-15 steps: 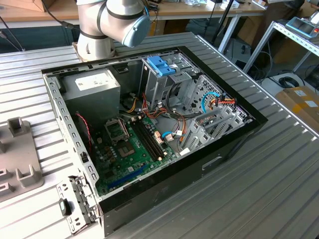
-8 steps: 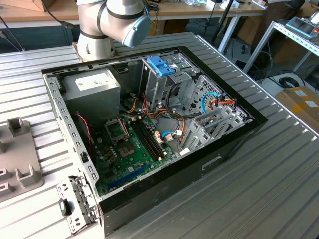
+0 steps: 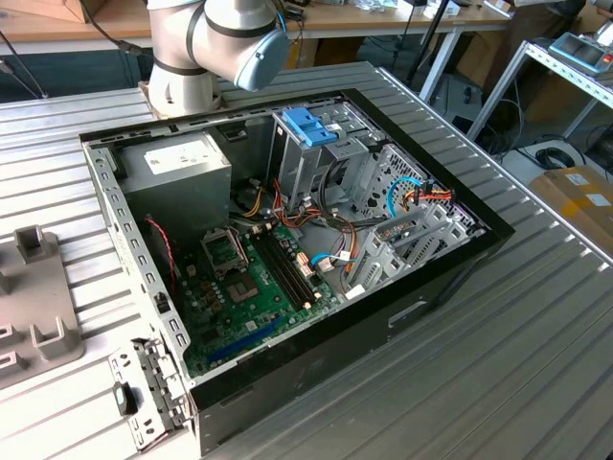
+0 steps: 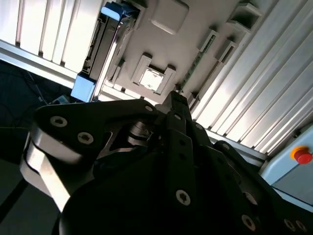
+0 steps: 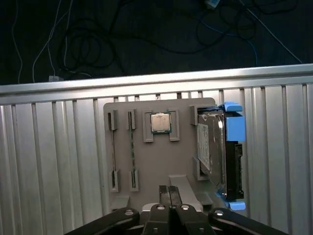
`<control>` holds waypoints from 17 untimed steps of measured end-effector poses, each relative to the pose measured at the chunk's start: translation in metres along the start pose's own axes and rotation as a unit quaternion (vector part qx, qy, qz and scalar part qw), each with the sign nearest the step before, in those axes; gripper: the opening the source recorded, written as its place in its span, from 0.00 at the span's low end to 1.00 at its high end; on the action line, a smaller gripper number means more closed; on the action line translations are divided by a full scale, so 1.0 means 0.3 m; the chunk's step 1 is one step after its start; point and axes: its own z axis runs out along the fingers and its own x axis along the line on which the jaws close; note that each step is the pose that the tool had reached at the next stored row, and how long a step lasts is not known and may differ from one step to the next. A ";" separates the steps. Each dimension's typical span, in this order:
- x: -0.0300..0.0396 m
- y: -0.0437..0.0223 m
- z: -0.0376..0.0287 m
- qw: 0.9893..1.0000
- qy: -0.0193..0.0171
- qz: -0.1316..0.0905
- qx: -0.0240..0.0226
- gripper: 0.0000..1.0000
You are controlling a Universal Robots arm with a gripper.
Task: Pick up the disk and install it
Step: 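Pick up the disk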
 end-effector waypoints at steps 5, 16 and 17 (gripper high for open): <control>0.000 0.000 0.000 1.000 0.000 -0.013 0.000 0.10; 0.000 0.000 0.000 0.999 -0.001 -0.037 0.001 0.10; 0.000 0.000 0.000 0.999 -0.001 -0.039 0.001 0.10</control>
